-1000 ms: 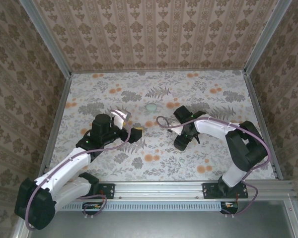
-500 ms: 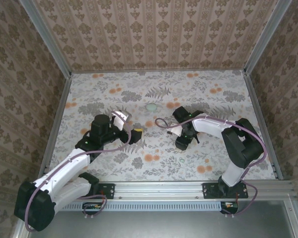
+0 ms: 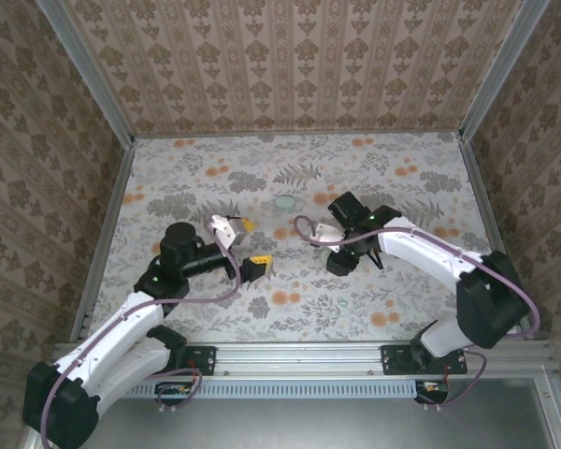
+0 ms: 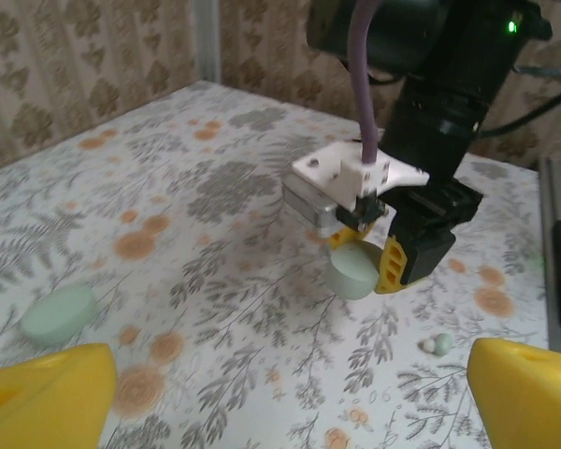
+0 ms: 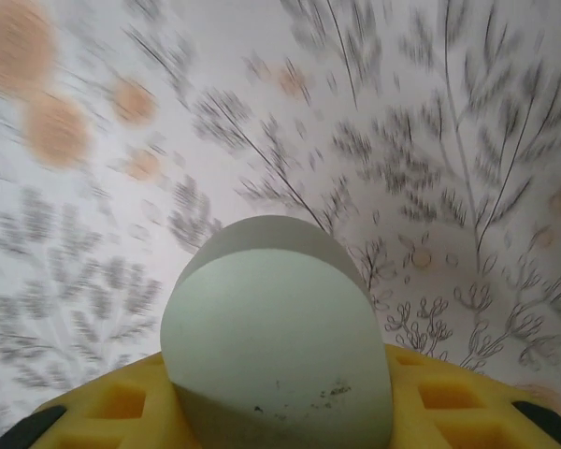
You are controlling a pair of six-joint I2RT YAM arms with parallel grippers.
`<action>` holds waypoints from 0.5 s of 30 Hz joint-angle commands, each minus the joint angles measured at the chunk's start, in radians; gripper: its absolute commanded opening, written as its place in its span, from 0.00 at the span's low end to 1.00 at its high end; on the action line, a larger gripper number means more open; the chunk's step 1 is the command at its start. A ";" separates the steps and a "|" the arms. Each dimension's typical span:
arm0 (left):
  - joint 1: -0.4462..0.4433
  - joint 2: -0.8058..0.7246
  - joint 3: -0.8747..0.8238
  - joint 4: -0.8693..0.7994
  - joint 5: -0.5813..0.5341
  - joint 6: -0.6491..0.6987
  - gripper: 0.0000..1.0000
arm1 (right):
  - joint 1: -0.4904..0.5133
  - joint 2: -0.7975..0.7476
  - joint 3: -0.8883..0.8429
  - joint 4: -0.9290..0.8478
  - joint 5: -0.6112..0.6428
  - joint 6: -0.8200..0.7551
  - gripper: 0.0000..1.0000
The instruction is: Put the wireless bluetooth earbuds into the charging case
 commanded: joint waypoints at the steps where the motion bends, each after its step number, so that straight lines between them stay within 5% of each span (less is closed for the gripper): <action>1: -0.019 -0.002 0.031 0.033 0.133 0.056 0.94 | 0.050 -0.090 0.083 -0.116 -0.090 -0.035 0.36; 15: -0.190 0.133 0.193 -0.091 0.176 0.146 0.81 | 0.239 -0.091 0.389 -0.328 -0.185 -0.008 0.36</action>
